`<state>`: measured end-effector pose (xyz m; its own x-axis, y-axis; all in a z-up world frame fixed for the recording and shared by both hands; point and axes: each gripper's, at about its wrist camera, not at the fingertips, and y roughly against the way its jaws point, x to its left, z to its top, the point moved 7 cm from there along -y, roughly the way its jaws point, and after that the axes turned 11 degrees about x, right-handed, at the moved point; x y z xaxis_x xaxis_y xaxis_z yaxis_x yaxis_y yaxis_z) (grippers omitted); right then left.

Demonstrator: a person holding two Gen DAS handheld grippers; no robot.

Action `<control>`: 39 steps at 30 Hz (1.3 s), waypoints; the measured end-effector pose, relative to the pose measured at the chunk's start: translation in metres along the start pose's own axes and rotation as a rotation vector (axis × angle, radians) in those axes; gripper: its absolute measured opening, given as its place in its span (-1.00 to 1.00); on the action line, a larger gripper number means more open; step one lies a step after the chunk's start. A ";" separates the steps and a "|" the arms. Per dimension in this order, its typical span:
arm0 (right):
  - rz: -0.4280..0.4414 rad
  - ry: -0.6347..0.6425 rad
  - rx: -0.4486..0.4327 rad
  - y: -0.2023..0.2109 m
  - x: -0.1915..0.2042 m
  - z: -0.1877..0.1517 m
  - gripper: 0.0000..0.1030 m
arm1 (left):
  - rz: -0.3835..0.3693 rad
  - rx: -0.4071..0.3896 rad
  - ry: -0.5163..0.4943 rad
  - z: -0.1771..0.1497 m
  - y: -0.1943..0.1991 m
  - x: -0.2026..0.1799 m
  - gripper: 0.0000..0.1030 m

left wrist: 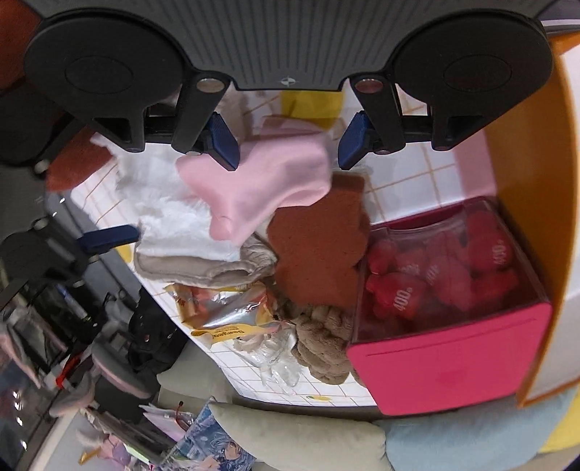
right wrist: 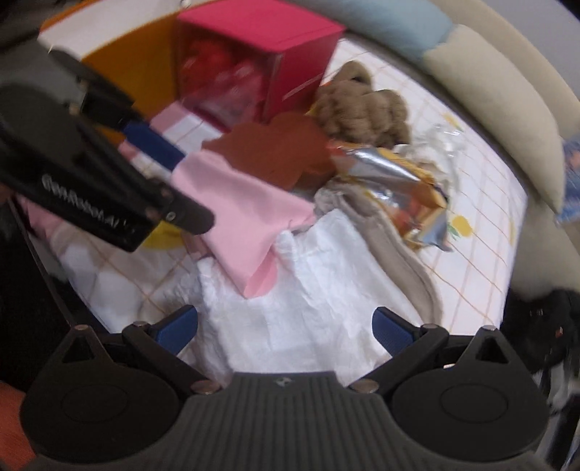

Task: Organize soft objects
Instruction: 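Grasp the pink cloth with the left tool while the right tool grasps the crumpled white cloth, then carry the pink cloth in the left tool while the right tool carries the white cloth into the box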

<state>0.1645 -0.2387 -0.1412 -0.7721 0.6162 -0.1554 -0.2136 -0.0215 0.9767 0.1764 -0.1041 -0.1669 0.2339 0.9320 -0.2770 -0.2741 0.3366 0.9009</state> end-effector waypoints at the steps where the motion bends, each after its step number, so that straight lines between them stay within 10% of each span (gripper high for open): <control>1: 0.005 0.023 0.007 -0.004 0.001 0.001 0.95 | -0.013 -0.001 0.008 0.001 -0.001 0.000 0.38; 10: 0.080 0.016 0.072 -0.036 0.000 0.007 0.94 | 0.000 -0.008 0.034 0.001 -0.005 0.004 -0.83; 23: 0.151 -0.070 0.035 -0.020 0.003 -0.001 -0.55 | 0.083 -0.042 -0.010 -0.032 0.055 0.008 -0.94; 34: 0.329 -0.472 -0.106 0.039 0.016 -0.011 -0.62 | 0.076 -0.036 0.035 -0.058 0.066 0.019 -0.94; 39: 0.210 -0.541 -0.179 0.063 0.035 -0.006 -0.63 | 0.080 -0.109 0.026 -0.060 0.088 0.017 -0.94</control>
<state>0.1202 -0.2232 -0.0862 -0.4045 0.8963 0.1816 -0.2228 -0.2892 0.9310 0.1005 -0.0507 -0.1125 0.1832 0.9592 -0.2153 -0.3906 0.2720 0.8794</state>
